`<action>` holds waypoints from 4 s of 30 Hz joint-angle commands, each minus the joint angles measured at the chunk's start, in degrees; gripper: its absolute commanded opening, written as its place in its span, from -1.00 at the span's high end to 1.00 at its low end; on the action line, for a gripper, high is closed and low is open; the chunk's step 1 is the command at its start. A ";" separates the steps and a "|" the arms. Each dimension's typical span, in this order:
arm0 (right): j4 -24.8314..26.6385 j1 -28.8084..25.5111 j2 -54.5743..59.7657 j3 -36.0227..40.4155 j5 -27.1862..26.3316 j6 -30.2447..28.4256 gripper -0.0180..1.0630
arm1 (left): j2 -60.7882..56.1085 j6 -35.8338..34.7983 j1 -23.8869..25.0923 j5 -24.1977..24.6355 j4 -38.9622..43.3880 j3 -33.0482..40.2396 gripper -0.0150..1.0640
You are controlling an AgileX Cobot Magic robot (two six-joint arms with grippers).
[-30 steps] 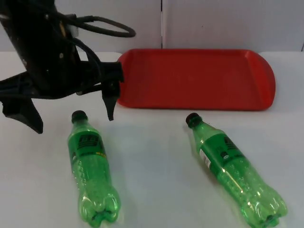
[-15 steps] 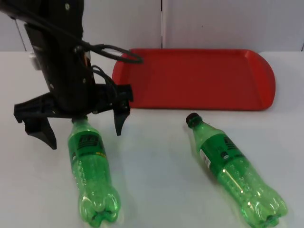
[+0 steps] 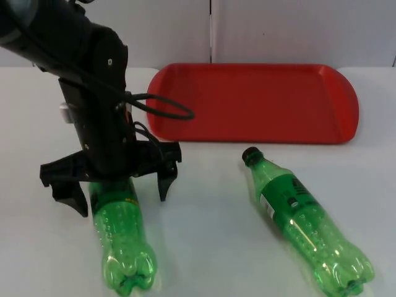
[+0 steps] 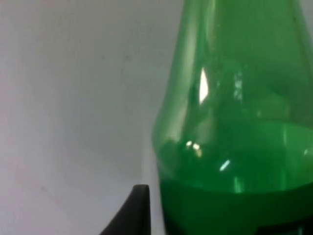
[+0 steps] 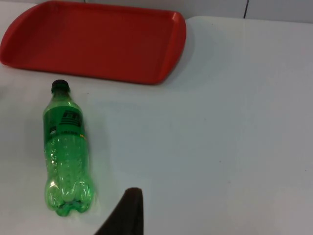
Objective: Place the bottle upright on the tray.
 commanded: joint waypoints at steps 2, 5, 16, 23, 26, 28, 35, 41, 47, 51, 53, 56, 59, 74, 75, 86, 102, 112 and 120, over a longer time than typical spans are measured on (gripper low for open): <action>0.11 -0.37 -0.15 0.35 -0.45 -0.67 -0.98 | 0.36 0.56 0.06 -2.08 -1.06 -0.40 -0.97; 0.11 -0.37 -0.15 0.35 -0.45 -0.67 -0.98 | 0.48 0.56 0.54 -3.09 -0.85 -0.40 -0.97; -0.10 -0.37 -0.15 0.35 -0.45 -0.67 -0.98 | 1.39 4.68 2.97 -4.84 -2.98 -0.40 -0.97; -0.10 -0.37 -0.15 0.35 -0.45 -0.67 -0.98 | 3.16 5.25 3.13 -5.77 -2.49 -0.40 -0.97; -0.10 -0.37 -0.15 0.35 -0.45 -0.67 -0.98 | 3.40 6.43 3.13 -5.85 -3.01 -0.40 -0.97; -0.10 -0.37 -0.15 0.35 -0.45 -0.67 -0.98 | 3.40 7.71 3.13 -5.85 -3.01 -0.40 -0.97; -0.10 -0.37 -0.15 0.35 -0.45 -0.67 -0.98 | 3.40 10.69 3.13 -5.39 -3.14 -0.40 -0.96; -0.10 -0.37 -0.15 0.35 -0.45 -0.67 -0.98 | 3.40 10.69 3.13 -4.62 -3.14 -0.40 -0.63; -0.10 -0.37 -0.15 0.35 -0.45 -0.67 -0.98 | 3.28 10.69 3.13 -3.00 -3.84 -0.40 0.57; -0.10 -0.37 -0.15 0.35 -0.45 -0.67 -0.98 | 2.50 10.84 3.13 -3.25 -3.84 -0.40 0.97; -0.10 -0.37 -0.15 0.35 -0.45 -0.67 -0.98 | 2.03 10.84 3.13 -3.25 -3.84 -0.40 0.98; -0.10 -0.37 -0.15 0.35 -0.45 -0.67 -0.98 | 1.48 10.84 3.13 -3.14 -3.84 -0.40 0.98; -0.10 -0.37 -0.15 0.35 -0.45 -0.67 -0.98 | 0.19 12.35 3.13 -3.89 -4.54 -0.40 0.98; -0.10 -0.37 -0.15 0.35 -0.45 -0.67 -0.98 | -14.51 19.08 3.13 -21.07 -5.24 -0.40 0.98; -0.10 -0.37 -0.15 0.35 -0.45 -0.67 -0.98 | -16.01 19.70 3.13 -23.66 -5.24 -0.40 0.98; -0.10 -0.37 -0.15 0.35 -0.45 -0.67 -0.98 | -24.35 21.17 3.13 -45.62 3.10 -0.40 0.98; -0.32 -0.37 -0.15 0.35 -0.45 -0.67 -0.98 | -20.00 27.14 3.13 -76.53 20.11 -0.58 0.98; -0.32 -0.37 -0.15 0.35 -0.45 -0.67 -0.98 | -12.80 29.08 3.38 -82.58 17.77 -3.10 0.98; -0.32 -0.37 -0.15 0.35 -0.45 -0.67 -0.98 | -3.51 29.08 3.38 -82.70 17.77 -10.28 0.98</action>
